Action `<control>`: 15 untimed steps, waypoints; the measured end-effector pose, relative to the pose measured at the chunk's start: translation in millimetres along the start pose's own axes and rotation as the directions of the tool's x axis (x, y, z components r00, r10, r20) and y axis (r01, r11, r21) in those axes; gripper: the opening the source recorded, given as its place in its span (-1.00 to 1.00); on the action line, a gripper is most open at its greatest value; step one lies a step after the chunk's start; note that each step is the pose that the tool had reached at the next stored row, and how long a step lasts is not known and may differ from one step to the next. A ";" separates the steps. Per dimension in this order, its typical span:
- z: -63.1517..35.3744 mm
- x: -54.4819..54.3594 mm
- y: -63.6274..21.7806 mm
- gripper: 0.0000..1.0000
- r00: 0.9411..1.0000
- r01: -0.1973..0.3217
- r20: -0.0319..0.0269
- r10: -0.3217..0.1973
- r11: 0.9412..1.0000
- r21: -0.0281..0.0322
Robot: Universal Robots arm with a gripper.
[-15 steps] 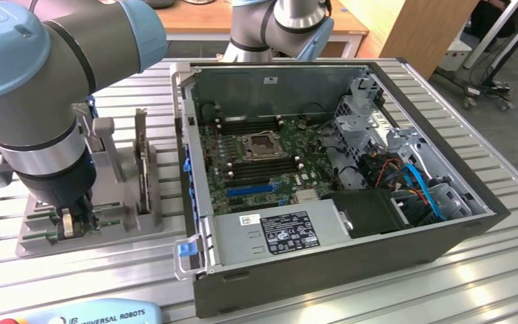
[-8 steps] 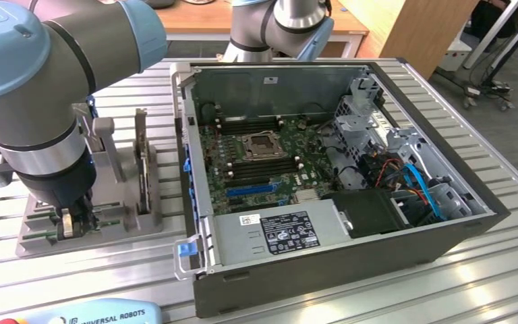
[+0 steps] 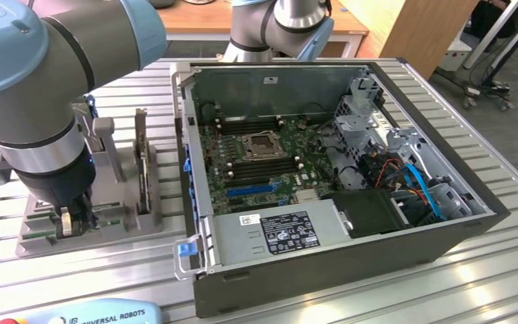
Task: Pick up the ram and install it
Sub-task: 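Pick up the ram and move it above insertion slot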
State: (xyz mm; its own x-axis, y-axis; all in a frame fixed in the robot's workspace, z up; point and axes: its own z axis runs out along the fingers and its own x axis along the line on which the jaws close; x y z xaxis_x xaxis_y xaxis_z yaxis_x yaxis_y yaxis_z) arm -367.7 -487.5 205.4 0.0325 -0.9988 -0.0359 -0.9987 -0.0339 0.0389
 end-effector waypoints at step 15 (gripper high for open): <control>-24.1 -0.9 0.9 -0.76 1.000 0.000 0.000 0.000 1.000 0.000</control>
State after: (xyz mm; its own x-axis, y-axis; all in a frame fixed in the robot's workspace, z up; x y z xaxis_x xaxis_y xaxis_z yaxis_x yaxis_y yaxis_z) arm -367.6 -487.5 229.5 0.0325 -0.9988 -0.0359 -0.9987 -0.0339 0.0390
